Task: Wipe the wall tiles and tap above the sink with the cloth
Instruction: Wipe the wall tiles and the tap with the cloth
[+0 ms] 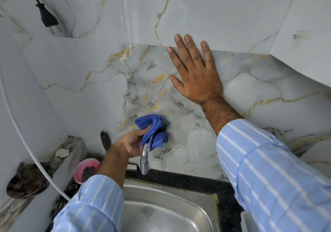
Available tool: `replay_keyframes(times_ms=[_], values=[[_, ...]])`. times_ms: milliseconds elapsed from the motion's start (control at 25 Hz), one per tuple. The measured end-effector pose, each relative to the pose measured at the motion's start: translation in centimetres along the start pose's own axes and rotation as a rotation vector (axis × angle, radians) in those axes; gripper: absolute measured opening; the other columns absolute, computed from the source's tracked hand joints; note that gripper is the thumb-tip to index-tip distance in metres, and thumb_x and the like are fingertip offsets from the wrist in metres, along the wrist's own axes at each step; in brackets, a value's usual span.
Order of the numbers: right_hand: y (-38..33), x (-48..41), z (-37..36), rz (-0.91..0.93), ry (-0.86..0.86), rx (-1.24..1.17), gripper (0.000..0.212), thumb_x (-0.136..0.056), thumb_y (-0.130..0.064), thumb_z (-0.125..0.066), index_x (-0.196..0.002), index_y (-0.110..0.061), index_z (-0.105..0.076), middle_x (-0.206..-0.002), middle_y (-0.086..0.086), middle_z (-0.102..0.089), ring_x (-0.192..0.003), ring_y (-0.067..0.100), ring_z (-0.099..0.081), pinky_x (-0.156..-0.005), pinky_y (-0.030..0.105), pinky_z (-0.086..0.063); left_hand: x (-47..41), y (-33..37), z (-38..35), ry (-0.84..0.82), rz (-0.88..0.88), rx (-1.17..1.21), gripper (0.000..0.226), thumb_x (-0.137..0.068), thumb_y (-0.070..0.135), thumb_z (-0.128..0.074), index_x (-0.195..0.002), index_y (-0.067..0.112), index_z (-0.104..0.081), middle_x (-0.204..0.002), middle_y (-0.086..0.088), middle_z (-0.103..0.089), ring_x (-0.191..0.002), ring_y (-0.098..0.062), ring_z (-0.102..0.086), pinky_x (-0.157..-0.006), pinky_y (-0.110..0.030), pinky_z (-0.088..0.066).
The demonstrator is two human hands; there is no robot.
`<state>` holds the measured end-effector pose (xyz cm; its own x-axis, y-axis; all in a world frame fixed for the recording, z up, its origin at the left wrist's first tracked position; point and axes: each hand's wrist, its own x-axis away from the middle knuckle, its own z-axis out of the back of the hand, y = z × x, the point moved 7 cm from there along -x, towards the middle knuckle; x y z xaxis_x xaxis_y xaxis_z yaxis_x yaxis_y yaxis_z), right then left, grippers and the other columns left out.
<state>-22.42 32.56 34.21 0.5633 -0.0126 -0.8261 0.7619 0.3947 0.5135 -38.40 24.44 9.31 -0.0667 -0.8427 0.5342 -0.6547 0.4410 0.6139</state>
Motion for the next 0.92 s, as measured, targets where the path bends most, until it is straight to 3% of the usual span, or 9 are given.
replay_keyframes(times_ms=[160,280,440,520,600,680,760,840,920], values=[[0.0,0.1,-0.2,-0.011,0.024,0.009,0.069,-0.114,-0.056,-0.033,-0.171,-0.017,-0.03,-0.176,0.01,-0.028,-0.163,0.031,-0.033,-0.131,0.056,-0.018,-0.8,-0.9,0.6,0.038,-0.024,0.107,0.022,-0.076,0.014,-0.069,-0.087,-0.004,-0.077,-0.087,-0.023,-0.075,-0.069,-0.035,-0.074,-0.064,-0.044,-0.062],[0.0,0.1,-0.2,-0.011,0.023,0.009,0.069,-0.114,-0.056,-0.034,-0.171,-0.017,-0.031,-0.176,0.01,-0.028,-0.163,0.031,-0.033,-0.131,0.057,-0.018,0.0,0.3,-0.5,0.071,-0.047,-0.065,0.022,-0.081,0.009,-0.067,-0.1,-0.002,-0.07,-0.084,-0.018,-0.075,-0.066,-0.03,-0.074,-0.058,-0.035,-0.06],[0.0,0.0,-0.2,-0.014,0.027,0.014,0.07,-0.114,-0.057,-0.033,-0.172,-0.018,-0.029,-0.176,0.01,-0.027,-0.163,0.031,-0.032,-0.131,0.057,-0.018,1.3,3.5,-3.0,0.648,-0.251,-1.177,0.028,-0.083,0.021,-0.064,-0.105,0.004,-0.067,-0.091,-0.01,-0.067,-0.089,-0.03,-0.069,-0.066,-0.03,-0.047],[0.0,0.1,-0.3,-0.019,0.026,0.017,0.07,-0.114,-0.057,-0.033,-0.172,-0.018,-0.028,-0.177,0.01,-0.026,-0.163,0.031,-0.032,-0.131,0.057,-0.016,1.6,2.7,-5.1,0.731,-0.157,-1.422,0.02,-0.075,0.026,-0.065,-0.093,0.016,-0.066,-0.085,-0.001,-0.062,-0.09,-0.024,-0.068,-0.068,-0.028,-0.047],[0.1,0.1,-0.3,-0.019,0.026,0.008,0.07,-0.114,-0.057,-0.033,-0.172,-0.018,-0.027,-0.177,0.01,-0.025,-0.163,0.031,-0.031,-0.132,0.057,-0.015,0.6,1.9,-5.6,0.657,-0.063,-1.425,0.015,-0.076,0.033,-0.065,-0.081,0.023,-0.056,-0.078,0.004,-0.053,-0.08,-0.017,-0.065,-0.067,-0.025,-0.049],[0.0,0.2,-0.4,-0.019,0.027,0.001,0.07,-0.114,-0.057,-0.032,-0.172,-0.018,-0.027,-0.177,0.01,-0.024,-0.164,0.031,-0.03,-0.132,0.057,-0.015,-0.9,1.8,-5.2,0.727,-0.043,-1.447,0.02,-0.089,0.032,-0.062,-0.076,0.02,-0.053,-0.074,0.006,-0.048,-0.06,-0.011,-0.051,-0.061,-0.018,-0.049],[0.1,0.1,-0.4,-0.019,0.029,0.0,0.07,-0.114,-0.057,-0.033,-0.172,-0.018,-0.027,-0.177,0.01,-0.024,-0.164,0.031,-0.03,-0.132,0.056,-0.014,-0.8,2.2,-6.0,0.763,-0.151,-1.404,0.014,-0.094,0.023,-0.058,-0.083,0.015,-0.06,-0.077,0.005,-0.052,-0.056,-0.007,-0.046,-0.052,-0.008,-0.047],[0.0,0.0,-0.4,-0.014,0.028,-0.009,0.07,-0.114,-0.057,-0.033,-0.172,-0.018,-0.027,-0.177,0.01,-0.024,-0.164,0.031,-0.03,-0.132,0.056,-0.015,0.5,3.1,-6.1,0.779,-0.263,-1.482,0.016,-0.088,0.019,-0.062,-0.101,0.01,-0.068,-0.093,-0.003,-0.065,-0.075,-0.012,-0.064,-0.055,-0.015,-0.05],[-0.1,0.1,-0.4,-0.014,0.031,-0.008,0.071,-0.114,-0.057,-0.033,-0.172,-0.018,-0.027,-0.177,0.009,-0.024,-0.164,0.03,-0.03,-0.132,0.056,-0.015,1.5,4.4,-5.0,0.724,-0.293,-1.425,0.027,-0.09,0.022,-0.061,-0.112,0.008,-0.069,-0.111,-0.011,-0.07,-0.099,-0.027,-0.068,-0.072,-0.032,-0.051]])
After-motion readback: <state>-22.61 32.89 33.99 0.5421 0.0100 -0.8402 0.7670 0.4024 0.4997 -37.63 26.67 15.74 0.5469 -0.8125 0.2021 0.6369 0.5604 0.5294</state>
